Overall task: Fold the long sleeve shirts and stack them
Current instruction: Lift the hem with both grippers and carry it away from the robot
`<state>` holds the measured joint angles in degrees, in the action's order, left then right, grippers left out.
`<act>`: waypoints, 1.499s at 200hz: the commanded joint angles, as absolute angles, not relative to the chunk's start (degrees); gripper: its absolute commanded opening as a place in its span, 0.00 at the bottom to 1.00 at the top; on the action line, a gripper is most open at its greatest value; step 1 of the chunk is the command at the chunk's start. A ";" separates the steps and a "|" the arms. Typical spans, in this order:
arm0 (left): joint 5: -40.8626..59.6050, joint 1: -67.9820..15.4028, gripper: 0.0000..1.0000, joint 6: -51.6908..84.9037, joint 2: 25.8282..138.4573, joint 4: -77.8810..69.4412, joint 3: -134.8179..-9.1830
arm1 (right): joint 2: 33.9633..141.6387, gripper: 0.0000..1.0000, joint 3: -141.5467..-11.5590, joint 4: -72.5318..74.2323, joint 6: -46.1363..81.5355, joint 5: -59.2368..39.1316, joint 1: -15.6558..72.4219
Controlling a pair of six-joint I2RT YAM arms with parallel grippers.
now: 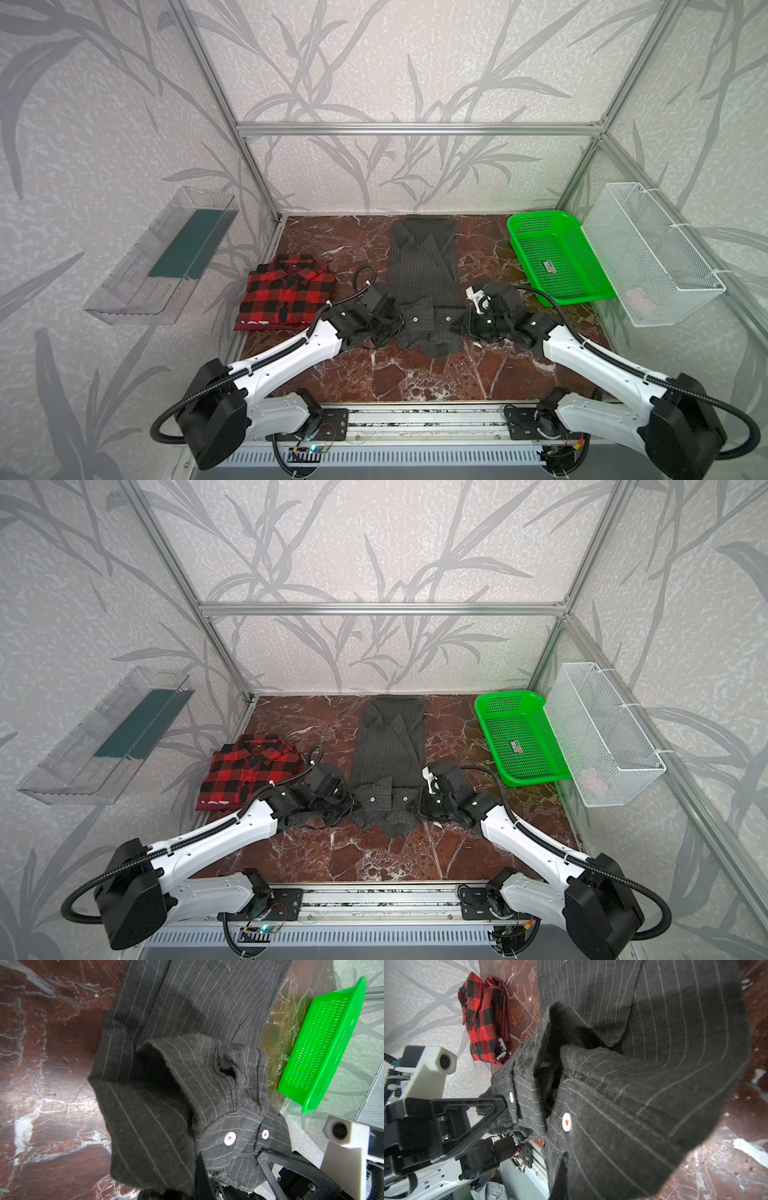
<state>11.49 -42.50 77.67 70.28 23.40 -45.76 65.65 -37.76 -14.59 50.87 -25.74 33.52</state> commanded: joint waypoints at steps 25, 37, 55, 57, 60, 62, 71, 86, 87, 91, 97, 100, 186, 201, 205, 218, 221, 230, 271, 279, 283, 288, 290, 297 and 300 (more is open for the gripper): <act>14.27 -39.65 0.00 75.45 74.22 23.22 -49.86 | 70.38 0.00 -40.95 -10.16 49.62 -30.38 30.33; 14.98 -38.93 0.00 74.75 75.54 23.07 -50.51 | 71.86 0.00 -41.68 -9.56 49.44 -30.90 29.64; 16.54 -37.83 0.00 73.65 77.77 22.64 -51.56 | 74.14 0.00 -42.41 -8.84 49.19 -32.16 28.53; 16.75 -37.69 0.00 73.59 78.09 22.67 -51.65 | 74.41 0.00 -42.51 -8.80 49.21 -32.30 28.33; 17.24 -37.45 0.00 73.45 78.47 22.67 -51.81 | 74.79 0.00 -42.58 -8.72 49.13 -32.66 28.07; 17.47 -37.36 0.00 73.34 78.79 22.52 -51.98 | 75.04 0.00 -42.64 -8.64 49.06 -32.77 27.96; 18.57 -36.84 0.00 72.90 80.04 22.08 -52.39 | 76.23 0.00 -42.80 -8.08 49.04 -33.25 27.54; 20.70 -35.62 0.00 72.12 81.81 22.10 -53.34 | 78.20 0.00 -43.31 -7.10 49.16 -34.13 26.76; 20.85 -35.61 0.00 72.05 81.91 22.13 -53.39 | 78.34 0.00 -43.32 -7.07 49.15 -34.20 26.74; 21.15 -35.37 0.00 71.86 82.27 22.08 -53.67 | 78.78 0.00 -43.45 -6.81 49.13 -34.42 26.59; 21.71 -34.96 0.00 71.46 82.87 22.17 -54.06 | 79.57 0.00 -43.65 -6.45 49.13 -34.87 26.32; 22.01 -34.76 0.00 71.39 83.12 22.25 -54.30 | 80.08 0.00 -43.83 -6.26 49.13 -35.17 26.16; 24.40 -30.71 0.00 68.03 88.88 23.25 -58.05 | 89.91 0.00 -45.73 -1.86 48.92 -36.83 23.45; 24.77 -30.34 0.02 67.62 90.18 23.33 -58.36 | 91.49 0.00 -46.37 -1.81 48.62 -36.65 23.30; 24.99 -30.26 0.05 67.60 90.42 23.30 -58.44 | 91.92 0.00 -46.55 -1.77 48.54 -36.65 23.21; 25.34 -30.04 0.12 67.26 91.35 23.23 -58.69 | 92.95 0.05 -47.02 -1.93 48.29 -36.56 22.82; 25.47 -29.86 0.13 67.23 91.52 23.25 -58.75 | 93.09 0.06 -47.09 -1.94 48.22 -36.56 22.70; 25.88 -29.63 0.17 67.00 91.99 23.27 -58.97 | 93.25 0.11 -47.13 -1.93 48.34 -36.33 22.29; 26.55 -28.11 0.45 65.49 91.80 25.14 -60.70 | 90.73 0.40 -49.34 -6.88 44.93 -32.97 21.88; 26.25 -28.03 0.52 65.22 91.21 25.82 -60.82 | 89.63 0.44 -49.69 -8.13 44.28 -32.00 21.78; 26.19 -28.04 0.54 65.22 90.92 25.96 -60.82 | 89.15 0.45 -49.81 -8.74 44.04 -31.61 21.80; 26.26 -28.02 0.56 65.21 90.57 26.09 -60.73 | 88.67 0.47 -49.91 -9.27 43.79 -31.30 21.79; 26.32 -28.03 0.58 65.15 90.41 26.12 -60.71 | 88.44 0.47 -49.92 -9.46 43.67 -31.18 21.77; 26.37 -28.02 0.61 65.13 89.86 26.26 -60.41 | 87.84 0.50 -49.92 -10.06 43.52 -30.95 21.71; 26.37 -28.11 0.62 65.13 89.70 26.39 -60.31 | 87.61 0.51 -49.92 -10.23 43.54 -30.94 21.71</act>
